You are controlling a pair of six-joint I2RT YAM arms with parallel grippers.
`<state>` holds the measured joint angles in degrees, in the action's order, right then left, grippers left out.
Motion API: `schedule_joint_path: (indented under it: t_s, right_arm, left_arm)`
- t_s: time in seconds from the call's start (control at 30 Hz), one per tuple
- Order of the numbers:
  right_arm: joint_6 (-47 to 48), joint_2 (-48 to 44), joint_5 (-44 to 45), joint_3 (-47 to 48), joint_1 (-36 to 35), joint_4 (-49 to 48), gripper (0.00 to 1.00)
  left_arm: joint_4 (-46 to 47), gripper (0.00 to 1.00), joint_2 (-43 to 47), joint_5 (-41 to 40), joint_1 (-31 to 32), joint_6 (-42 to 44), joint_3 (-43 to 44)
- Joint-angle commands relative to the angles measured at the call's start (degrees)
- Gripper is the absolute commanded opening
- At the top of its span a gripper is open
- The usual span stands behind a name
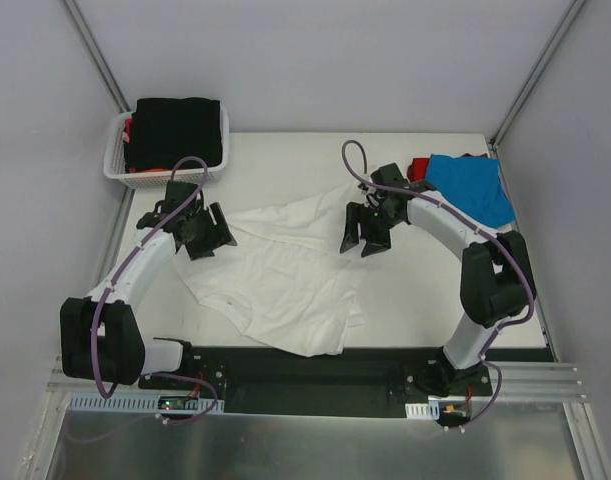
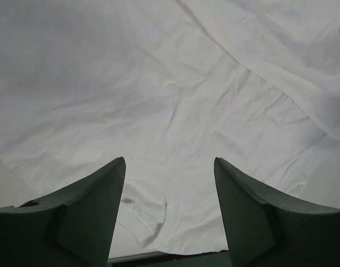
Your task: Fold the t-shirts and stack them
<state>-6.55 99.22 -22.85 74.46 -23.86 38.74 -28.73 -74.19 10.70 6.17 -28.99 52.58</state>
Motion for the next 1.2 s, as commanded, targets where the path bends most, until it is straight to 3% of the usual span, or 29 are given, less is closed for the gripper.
schedule_joint_path:
  t_s: [0.0,0.17,0.37,0.43,0.47,0.5,0.53,0.6,1.0,1.17]
  right_arm:
    - [0.66,-2.1,-1.14,-0.72,-0.23,0.19,0.66]
    - [1.27,-1.84,-1.58,-0.37,-0.49,1.51,0.66]
    - [3.2,-0.18,0.08,2.35,-0.67,3.88,0.65]
    - [4.17,1.67,2.63,5.77,-0.49,4.67,0.51]
    - [4.43,3.24,2.46,7.44,0.03,4.85,0.36]
    - [4.18,5.96,1.68,8.94,0.21,5.37,0.07]
    - [3.74,7.46,1.41,11.56,0.3,5.55,0.01]
    - [2.25,10.1,0.71,13.08,0.39,4.16,0.01]
    - [-1.89,26.98,2.37,33.54,2.67,0.37,0.01]
    - [-2.68,30.33,2.63,36.72,3.9,-0.95,0.01]
  left_arm:
    - [-0.8,0.65,-1.12,-0.59,-0.2,0.34,3.74]
    - [-2.73,0.66,-8.24,0.02,-0.46,0.96,9.82]
    - [-3.35,0.63,-8.17,7.65,-0.37,-0.36,5.97]
    - [-3.44,0.54,-5.8,8.54,-0.29,-0.45,4.56]
    - [-3.52,0.47,-5.18,8.98,-0.29,-0.28,3.16]
    - [-4.13,0.26,-4.3,8.81,-0.2,-0.01,2.54]
    - [-4.4,0.17,-4.03,8.55,-0.29,0.16,1.83]
    - [-5.02,0.0,-3.77,7.24,-0.29,0.25,0.16]
    - [-4.14,0.0,-9.91,7.05,2.17,-2.47,-2.74]
    - [-4.23,0.0,-10.88,10.04,2.26,-2.12,-5.64]
